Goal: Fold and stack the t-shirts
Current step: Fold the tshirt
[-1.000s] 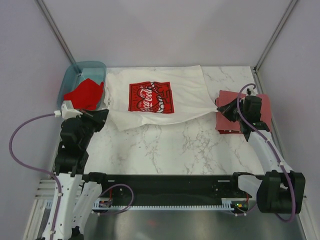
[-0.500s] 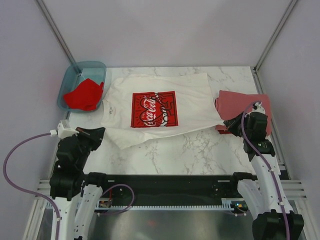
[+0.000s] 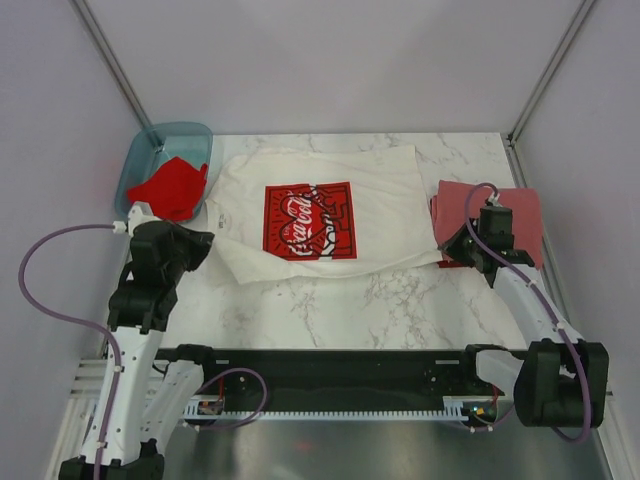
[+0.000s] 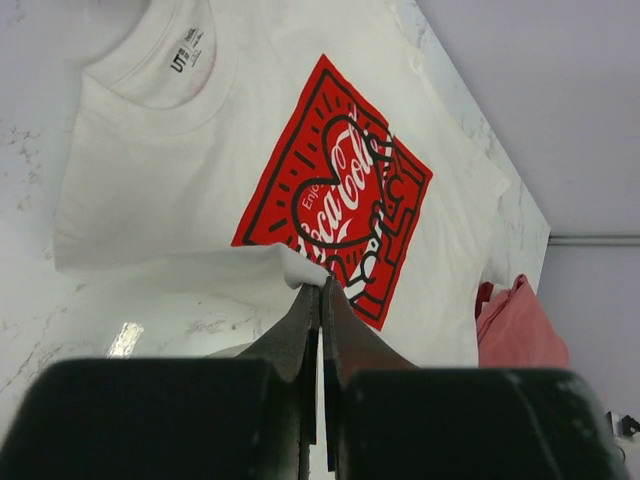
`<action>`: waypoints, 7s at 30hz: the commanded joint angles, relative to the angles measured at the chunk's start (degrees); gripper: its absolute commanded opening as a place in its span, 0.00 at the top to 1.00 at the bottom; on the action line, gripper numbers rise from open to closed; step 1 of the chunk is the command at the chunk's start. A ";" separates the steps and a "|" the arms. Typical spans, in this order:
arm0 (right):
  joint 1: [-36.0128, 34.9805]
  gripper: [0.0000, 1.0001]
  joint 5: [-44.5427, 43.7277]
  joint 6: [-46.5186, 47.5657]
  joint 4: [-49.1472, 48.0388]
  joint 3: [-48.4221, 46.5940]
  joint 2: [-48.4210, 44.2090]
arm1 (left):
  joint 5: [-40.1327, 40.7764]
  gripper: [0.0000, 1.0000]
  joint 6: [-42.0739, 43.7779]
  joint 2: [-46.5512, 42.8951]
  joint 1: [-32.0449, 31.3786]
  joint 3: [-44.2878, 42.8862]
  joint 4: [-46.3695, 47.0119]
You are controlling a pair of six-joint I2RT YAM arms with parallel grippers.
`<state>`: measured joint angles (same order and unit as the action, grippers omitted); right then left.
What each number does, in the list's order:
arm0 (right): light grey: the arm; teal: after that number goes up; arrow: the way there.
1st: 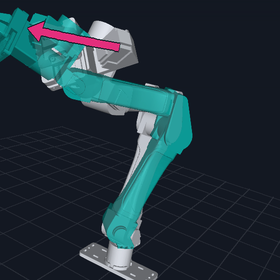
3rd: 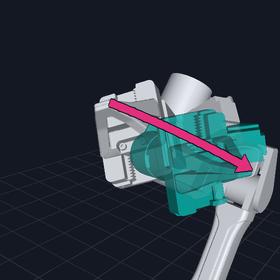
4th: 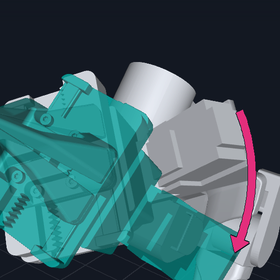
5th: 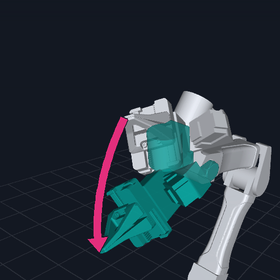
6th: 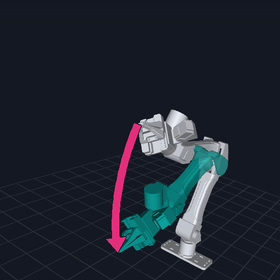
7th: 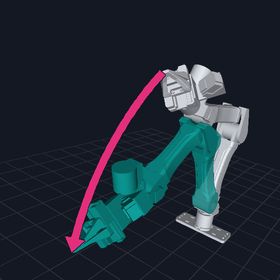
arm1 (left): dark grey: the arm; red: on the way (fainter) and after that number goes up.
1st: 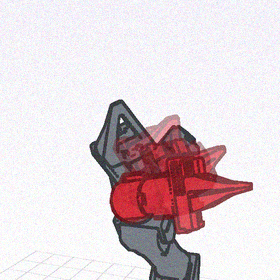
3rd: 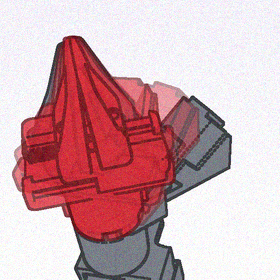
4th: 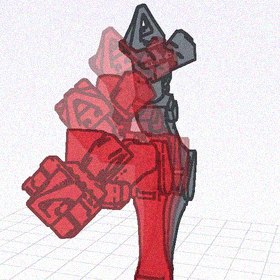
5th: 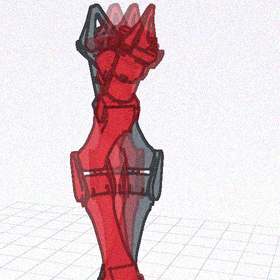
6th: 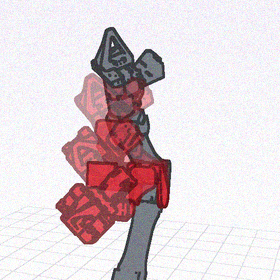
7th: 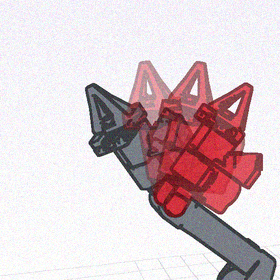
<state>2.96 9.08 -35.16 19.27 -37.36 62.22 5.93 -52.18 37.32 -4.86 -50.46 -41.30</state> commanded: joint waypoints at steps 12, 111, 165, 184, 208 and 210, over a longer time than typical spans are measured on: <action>-4.45 1.00 -6.79 -3.16 -8.19 -10.36 15.65 | 0.22 0.98 2.35 20.76 0.20 -10.96 14.23; -10.52 0.99 -28.77 -20.12 -29.20 3.00 21.55 | 10.41 0.35 -14.51 27.81 -0.33 15.65 22.84; -10.70 1.00 -25.87 -18.02 -24.64 3.36 14.86 | 10.24 0.98 -12.15 29.83 8.73 17.68 29.44; -10.43 1.00 -25.34 -11.69 -1.18 -21.60 6.62 | 5.58 0.98 -10.23 12.90 8.73 -13.84 5.36; -10.43 1.00 -35.19 -5.01 15.62 -52.46 -13.45 | -1.09 0.98 -10.48 14.44 8.73 -50.27 -12.93; -10.43 1.00 -34.75 -6.32 14.58 -50.10 -11.25 | -2.15 0.98 -11.53 15.85 8.73 -46.43 -10.84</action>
<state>-7.75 -20.78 -41.74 31.75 -89.67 45.76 4.05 -61.95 48.77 3.40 -100.82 -53.65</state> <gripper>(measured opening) 0.022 0.028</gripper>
